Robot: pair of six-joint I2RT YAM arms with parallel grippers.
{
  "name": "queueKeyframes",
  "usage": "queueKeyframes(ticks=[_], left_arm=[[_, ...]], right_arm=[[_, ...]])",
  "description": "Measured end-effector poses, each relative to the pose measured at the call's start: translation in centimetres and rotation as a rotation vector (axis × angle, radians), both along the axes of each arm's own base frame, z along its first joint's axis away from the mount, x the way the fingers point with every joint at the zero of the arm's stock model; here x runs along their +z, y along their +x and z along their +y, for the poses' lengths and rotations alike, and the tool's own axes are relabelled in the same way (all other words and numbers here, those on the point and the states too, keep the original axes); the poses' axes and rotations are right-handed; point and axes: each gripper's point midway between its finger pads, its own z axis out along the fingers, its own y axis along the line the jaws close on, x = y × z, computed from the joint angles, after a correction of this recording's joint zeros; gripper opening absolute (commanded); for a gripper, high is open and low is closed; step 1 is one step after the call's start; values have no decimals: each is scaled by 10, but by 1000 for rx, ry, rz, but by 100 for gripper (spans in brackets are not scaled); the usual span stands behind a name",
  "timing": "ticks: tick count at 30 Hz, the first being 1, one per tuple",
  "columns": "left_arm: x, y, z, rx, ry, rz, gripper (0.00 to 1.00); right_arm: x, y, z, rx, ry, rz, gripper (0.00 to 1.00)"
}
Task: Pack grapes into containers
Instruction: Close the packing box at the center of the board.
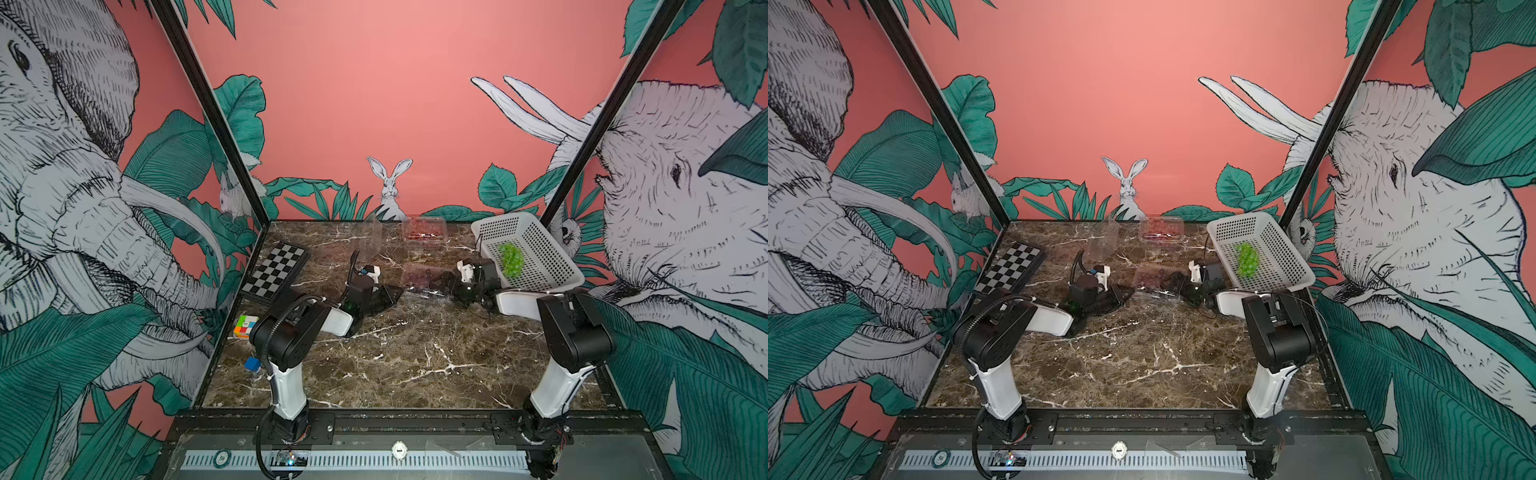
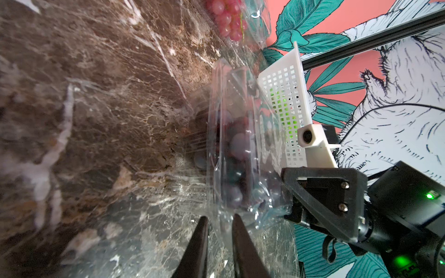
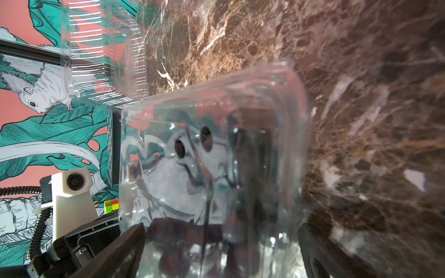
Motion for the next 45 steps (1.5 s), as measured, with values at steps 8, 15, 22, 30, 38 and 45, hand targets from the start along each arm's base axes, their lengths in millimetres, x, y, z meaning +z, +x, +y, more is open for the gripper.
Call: queueKeyframes(ticks=[8, 15, 22, 30, 38, 45], left_arm=[[1, 3, -1, 7, -8, -3, 14], [0, 5, -1, 20, -9, -6, 12], [0, 5, -2, 29, -9, -10, 7], [-1, 4, -3, 29, 6, -16, 27], [12, -11, 7, -5, 147, -54, 71], [44, -3, 14, -30, 298, -150, 93]], right_arm=[[0, 0, 0, -2, 1, 2, 99], [0, 0, 0, -4, 1, 3, 99], [0, 0, -1, -6, 1, 3, 99], [-1, 0, -1, -5, -4, 2, 98], [15, -4, -6, 7, -19, -24, 98], [23, -8, -13, 8, -33, -50, 98]])
